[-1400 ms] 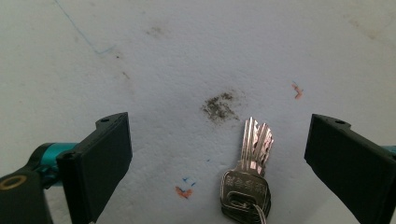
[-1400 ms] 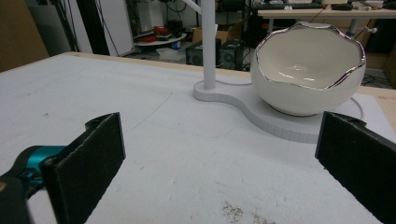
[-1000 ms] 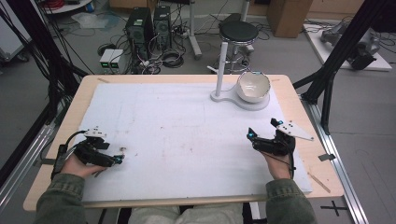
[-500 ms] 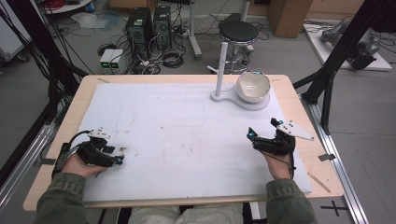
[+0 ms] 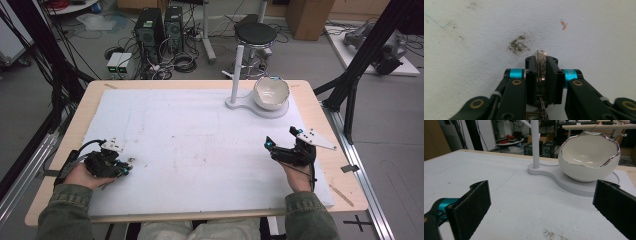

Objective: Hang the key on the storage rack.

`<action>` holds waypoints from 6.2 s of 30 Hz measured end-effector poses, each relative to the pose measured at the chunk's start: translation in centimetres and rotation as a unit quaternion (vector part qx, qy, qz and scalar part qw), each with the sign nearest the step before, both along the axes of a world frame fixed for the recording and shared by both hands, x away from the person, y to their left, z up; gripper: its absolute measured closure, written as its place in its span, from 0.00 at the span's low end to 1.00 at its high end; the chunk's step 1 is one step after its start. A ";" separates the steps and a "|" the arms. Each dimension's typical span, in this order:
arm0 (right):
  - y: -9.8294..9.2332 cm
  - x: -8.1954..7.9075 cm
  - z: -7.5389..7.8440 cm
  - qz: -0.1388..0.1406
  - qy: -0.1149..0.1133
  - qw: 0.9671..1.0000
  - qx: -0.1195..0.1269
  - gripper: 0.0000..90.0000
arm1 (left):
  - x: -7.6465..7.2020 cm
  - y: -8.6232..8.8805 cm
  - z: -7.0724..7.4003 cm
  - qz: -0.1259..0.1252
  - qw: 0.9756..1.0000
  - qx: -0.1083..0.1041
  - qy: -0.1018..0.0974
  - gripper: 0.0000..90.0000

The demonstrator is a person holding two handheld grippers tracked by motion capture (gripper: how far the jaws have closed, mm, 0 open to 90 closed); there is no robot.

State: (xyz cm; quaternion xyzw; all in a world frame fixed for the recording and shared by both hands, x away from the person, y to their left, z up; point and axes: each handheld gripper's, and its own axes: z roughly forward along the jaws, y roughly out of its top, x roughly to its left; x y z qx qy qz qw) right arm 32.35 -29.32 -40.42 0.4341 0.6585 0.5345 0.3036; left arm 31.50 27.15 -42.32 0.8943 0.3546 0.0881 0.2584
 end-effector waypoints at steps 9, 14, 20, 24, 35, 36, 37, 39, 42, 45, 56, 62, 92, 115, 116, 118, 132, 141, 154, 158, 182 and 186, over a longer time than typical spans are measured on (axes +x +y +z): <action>0.0 0.0 0.0 -0.001 -0.001 1.000 -0.001 0.01 | 0.0 0.2 0.1 -0.003 1.000 0.001 -0.009 0.90; 0.0 0.1 0.0 0.002 -0.002 1.000 -0.003 0.01 | -0.1 0.4 0.4 0.000 1.000 -0.010 -0.017 0.90; 0.0 0.0 0.0 0.000 0.001 1.000 0.000 0.01 | -0.2 0.7 1.2 0.002 0.999 -0.018 -0.036 0.90; -0.1 -0.1 0.0 -0.001 0.001 1.000 0.005 0.01 | -0.4 0.8 1.6 0.009 0.998 -0.034 -0.045 0.90; -0.1 -0.1 0.0 0.004 0.002 1.000 0.008 0.01 | -0.7 1.8 4.5 0.024 0.993 -0.078 -0.087 0.90; -0.1 -0.1 0.1 0.005 0.002 1.000 0.011 0.01 | -0.7 1.8 4.5 0.024 0.993 -0.078 -0.087 0.90; -0.2 -0.1 0.1 0.005 -0.003 1.000 0.012 0.01 | -0.7 1.8 4.7 0.029 0.992 -0.083 -0.090 0.90; -0.2 -0.2 0.1 0.004 -0.003 1.000 0.016 0.01 | -0.7 2.0 5.2 0.031 0.991 -0.092 -0.096 0.90; -0.3 -0.3 0.2 0.002 -0.004 1.000 0.019 0.01 | -0.3 1.9 6.0 0.031 0.989 -0.105 -0.100 0.90; -0.4 -0.3 0.2 0.000 -0.005 1.000 0.026 0.01 | 0.1 1.5 7.1 0.025 0.989 -0.101 -0.102 0.90; -0.5 -0.2 0.2 0.006 -0.005 1.000 0.029 0.01 | 1.6 0.5 11.0 0.017 0.989 -0.093 -0.117 0.90; -0.4 -0.2 0.1 0.007 -0.003 1.000 0.028 0.01 | 2.9 -0.6 12.3 0.007 0.989 -0.089 -0.116 0.90; -0.5 -0.1 0.1 0.007 -0.002 0.999 0.034 0.01 | 10.0 -8.0 17.6 -0.052 0.988 -0.093 -0.112 0.90; -0.5 -0.2 0.0 0.009 0.002 0.999 0.043 0.01 | 14.2 -11.8 19.1 -0.034 0.989 -0.097 -0.108 0.90; -0.6 -0.1 0.0 0.010 0.000 0.999 0.041 0.01 | 14.5 -12.0 19.3 -0.033 0.988 -0.104 -0.110 0.90; -0.6 -0.1 0.0 0.009 -0.001 0.999 0.040 0.01 | 14.7 -12.1 19.4 -0.035 0.988 -0.103 -0.109 0.90; -0.9 -0.1 0.0 0.001 0.001 0.999 0.051 0.01 | 16.8 -15.1 19.6 -0.044 0.986 -0.110 -0.116 0.90; -1.0 -0.1 0.0 0.002 0.002 0.999 0.054 0.01 | 17.4 -17.5 20.3 -0.059 0.984 -0.116 -0.118 0.90; -0.9 -0.1 0.0 0.005 -0.001 0.998 0.059 0.01 | 18.1 -21.1 21.9 -0.080 0.981 -0.121 -0.127 0.90; -1.0 -0.1 0.0 0.003 0.000 0.998 0.059 0.01 | 18.4 -22.5 22.4 -0.090 0.980 -0.121 -0.130 0.90; -1.0 0.0 -0.2 0.000 0.006 0.998 0.059 0.01 | 21.3 -29.9 22.9 -0.139 0.970 -0.142 -0.140 0.90; -1.1 0.0 -0.2 -0.001 0.005 0.998 0.057 0.01 | 21.8 -30.3 22.6 -0.141 0.970 -0.140 -0.137 0.90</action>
